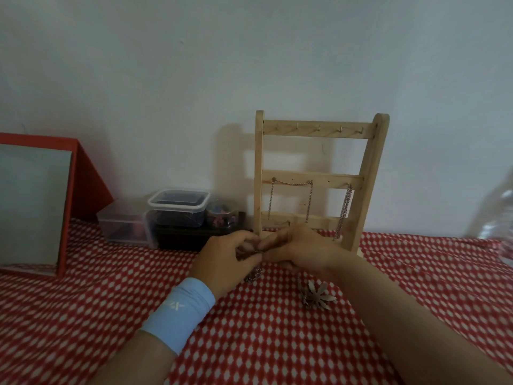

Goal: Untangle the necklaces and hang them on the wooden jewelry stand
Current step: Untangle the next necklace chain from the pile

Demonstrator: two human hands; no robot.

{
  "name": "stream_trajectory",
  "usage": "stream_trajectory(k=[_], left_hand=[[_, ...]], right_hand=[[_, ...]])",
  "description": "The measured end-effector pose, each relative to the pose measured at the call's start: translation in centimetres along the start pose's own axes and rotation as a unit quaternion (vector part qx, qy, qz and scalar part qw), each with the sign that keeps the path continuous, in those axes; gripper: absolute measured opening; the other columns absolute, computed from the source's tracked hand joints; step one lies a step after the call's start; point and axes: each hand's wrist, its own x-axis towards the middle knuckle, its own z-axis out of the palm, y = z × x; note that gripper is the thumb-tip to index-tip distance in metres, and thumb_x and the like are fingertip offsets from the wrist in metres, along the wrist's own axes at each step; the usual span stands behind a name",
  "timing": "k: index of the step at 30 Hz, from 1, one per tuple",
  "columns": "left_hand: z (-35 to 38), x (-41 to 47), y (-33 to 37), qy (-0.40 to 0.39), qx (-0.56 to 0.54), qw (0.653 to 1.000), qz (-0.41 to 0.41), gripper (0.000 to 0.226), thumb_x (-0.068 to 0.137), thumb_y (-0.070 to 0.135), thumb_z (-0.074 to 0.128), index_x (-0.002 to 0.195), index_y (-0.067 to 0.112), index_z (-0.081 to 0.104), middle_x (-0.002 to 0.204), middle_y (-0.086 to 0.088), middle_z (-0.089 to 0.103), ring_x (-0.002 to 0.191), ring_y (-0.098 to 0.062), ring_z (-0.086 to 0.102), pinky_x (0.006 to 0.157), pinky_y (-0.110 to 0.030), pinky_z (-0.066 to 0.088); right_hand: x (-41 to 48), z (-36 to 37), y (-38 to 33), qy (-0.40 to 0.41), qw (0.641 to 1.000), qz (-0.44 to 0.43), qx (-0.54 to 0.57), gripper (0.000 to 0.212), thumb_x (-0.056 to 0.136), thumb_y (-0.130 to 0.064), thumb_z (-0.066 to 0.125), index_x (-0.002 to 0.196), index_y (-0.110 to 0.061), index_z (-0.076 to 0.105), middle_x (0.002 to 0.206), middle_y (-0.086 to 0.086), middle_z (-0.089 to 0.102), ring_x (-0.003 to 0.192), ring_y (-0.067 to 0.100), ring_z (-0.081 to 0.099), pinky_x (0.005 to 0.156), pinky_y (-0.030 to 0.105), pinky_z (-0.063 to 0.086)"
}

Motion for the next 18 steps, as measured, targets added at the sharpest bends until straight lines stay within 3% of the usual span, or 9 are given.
stream_trajectory(k=[1,3,5,9,12,14,18], left_hand=[[0.2,0.0,-0.1,0.01,-0.006,1.0,0.007,0.028,0.083,0.023,0.074,0.11,0.029,0.069,0.093,0.016,0.071,0.088,0.006,0.064,0.081,-0.006,0.048],[0.4,0.0,-0.1,0.025,-0.014,0.999,0.019,0.025,0.085,0.016,0.072,0.108,0.024,0.07,0.092,0.016,0.071,0.089,0.008,0.064,0.08,-0.002,0.045],[0.5,-0.2,0.0,0.033,-0.009,0.999,0.034,0.023,0.085,0.014,0.072,0.105,0.025,0.069,0.089,0.018,0.069,0.09,0.009,0.062,0.079,0.0,0.043],[1.2,-0.4,0.4,0.075,-0.072,0.995,0.0,0.024,0.088,0.013,0.067,0.104,0.029,0.059,0.086,0.015,0.069,0.091,0.011,0.06,0.077,0.001,0.04],[1.6,-0.5,0.2,0.062,-0.113,0.991,-0.042,0.02,0.092,0.015,0.062,0.105,0.028,0.053,0.088,0.012,0.068,0.088,0.011,0.06,0.074,-0.002,0.041],[1.5,-0.6,0.1,0.046,-0.102,0.993,-0.034,0.016,0.094,0.014,0.058,0.101,0.028,0.057,0.092,0.015,0.066,0.09,0.01,0.059,0.074,-0.005,0.043],[1.6,-0.9,0.4,0.044,-0.119,0.992,-0.014,0.009,0.091,0.021,0.063,0.097,0.027,0.066,0.096,0.014,0.066,0.092,0.006,0.06,0.077,-0.009,0.048]], right_hand=[[0.1,0.1,0.0,0.012,1.0,-0.008,-0.012,0.016,0.088,-0.008,0.076,0.103,-0.011,0.078,0.074,0.001,0.07,0.052,0.005,0.057,0.05,0.017,0.047],[0.3,0.1,0.0,0.051,0.996,-0.031,-0.064,0.015,0.083,-0.013,0.082,0.098,-0.016,0.078,0.087,-0.003,0.077,0.075,0.004,0.072,0.074,0.023,0.06],[0.3,0.1,0.0,0.083,0.989,-0.047,-0.111,0.014,0.081,-0.016,0.083,0.094,-0.02,0.078,0.094,-0.005,0.078,0.089,0.007,0.073,0.089,0.028,0.06],[0.4,0.0,0.5,0.089,0.984,-0.082,-0.128,0.007,0.084,-0.021,0.081,0.091,-0.02,0.082,0.09,-0.008,0.079,0.087,0.004,0.073,0.088,0.025,0.059],[0.5,0.0,0.7,0.094,0.982,-0.1,-0.128,0.004,0.085,-0.022,0.08,0.088,-0.02,0.081,0.088,-0.007,0.078,0.084,0.003,0.072,0.08,0.019,0.058],[0.5,0.3,0.8,0.092,0.984,-0.105,-0.11,0.005,0.087,-0.02,0.078,0.089,-0.015,0.079,0.088,-0.003,0.078,0.082,0.003,0.072,0.075,0.014,0.056],[0.8,0.8,0.9,0.102,0.989,-0.086,-0.07,0.012,0.09,-0.02,0.073,0.092,-0.008,0.077,0.089,0.006,0.077,0.075,0.005,0.07,0.073,0.018,0.058]])
